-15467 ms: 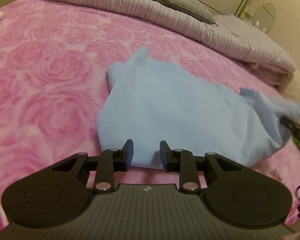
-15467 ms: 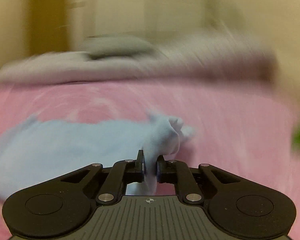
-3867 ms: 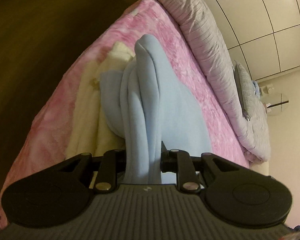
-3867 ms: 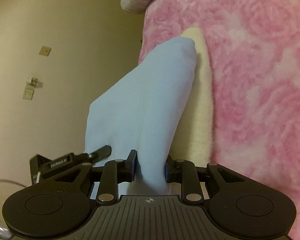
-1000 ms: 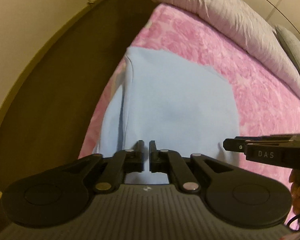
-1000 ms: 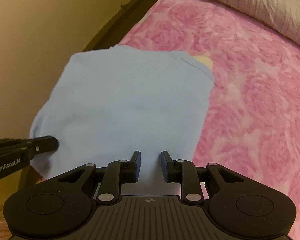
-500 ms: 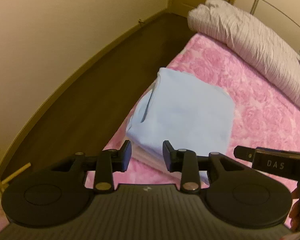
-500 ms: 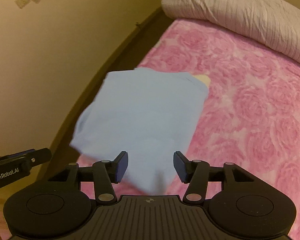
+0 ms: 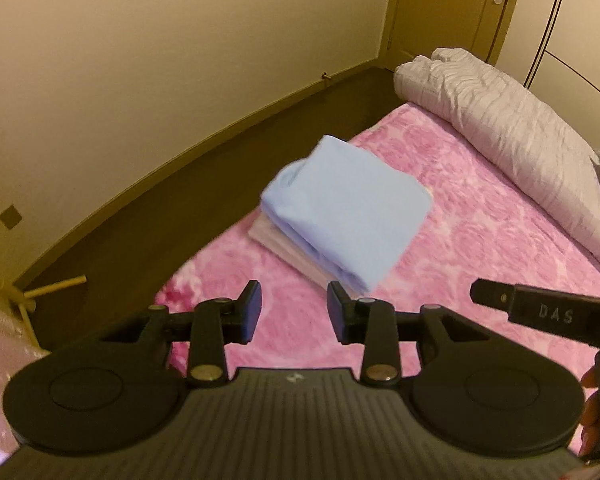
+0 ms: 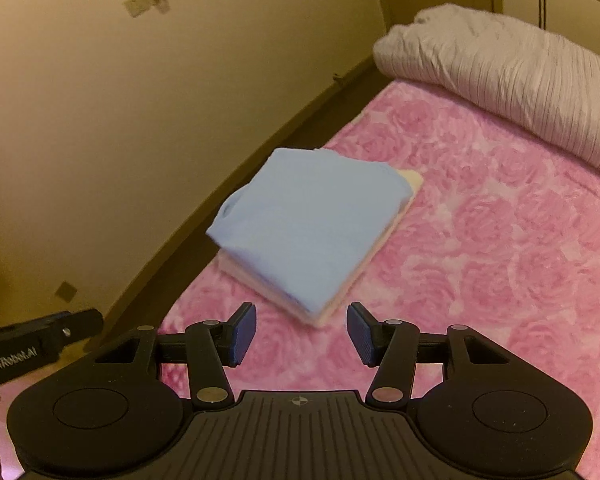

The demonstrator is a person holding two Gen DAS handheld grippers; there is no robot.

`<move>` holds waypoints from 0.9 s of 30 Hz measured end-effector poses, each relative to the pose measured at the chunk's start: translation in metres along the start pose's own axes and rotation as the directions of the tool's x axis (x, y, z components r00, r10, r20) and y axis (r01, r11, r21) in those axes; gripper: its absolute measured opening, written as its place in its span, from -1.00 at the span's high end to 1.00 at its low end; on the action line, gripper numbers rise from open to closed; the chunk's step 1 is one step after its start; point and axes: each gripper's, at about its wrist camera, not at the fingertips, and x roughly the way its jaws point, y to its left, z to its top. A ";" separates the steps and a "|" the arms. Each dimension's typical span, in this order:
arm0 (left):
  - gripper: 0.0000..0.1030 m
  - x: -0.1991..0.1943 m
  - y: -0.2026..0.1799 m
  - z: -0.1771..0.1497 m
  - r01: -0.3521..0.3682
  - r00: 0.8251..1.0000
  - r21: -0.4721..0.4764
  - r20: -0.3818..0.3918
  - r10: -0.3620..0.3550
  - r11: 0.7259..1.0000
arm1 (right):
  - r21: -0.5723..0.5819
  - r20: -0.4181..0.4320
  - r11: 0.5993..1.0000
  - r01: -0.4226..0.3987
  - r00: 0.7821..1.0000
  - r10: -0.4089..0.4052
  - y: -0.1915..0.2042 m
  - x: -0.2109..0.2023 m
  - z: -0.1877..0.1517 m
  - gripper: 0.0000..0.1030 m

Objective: Fold clothes

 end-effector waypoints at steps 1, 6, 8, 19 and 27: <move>0.38 -0.008 -0.006 -0.006 -0.005 1.000 -0.003 0.007 0.005 1.000 | -0.009 0.004 1.000 -0.003 1.000 0.003 -0.003 -0.009 -0.004 -0.03; 0.38 -0.045 -0.032 -0.027 -0.027 0.999 -0.019 0.043 0.027 0.999 | -0.075 0.020 0.997 -0.004 1.000 0.006 -0.018 -0.050 -0.019 -0.03; 0.38 -0.058 -0.041 -0.034 -0.034 0.998 -0.028 0.058 0.035 0.999 | -0.115 0.033 0.993 -0.009 0.999 0.013 -0.020 -0.065 -0.024 -0.03; 0.38 -0.115 -0.093 -0.075 -0.137 0.987 -0.089 0.069 0.143 0.987 | -0.264 0.051 0.962 -0.075 0.994 0.092 -0.044 -0.134 -0.045 -0.03; 0.38 -0.144 -0.147 -0.114 -0.131 0.987 -0.115 0.074 0.140 0.985 | -0.315 0.039 0.945 -0.091 0.993 0.109 -0.083 -0.184 -0.061 -0.03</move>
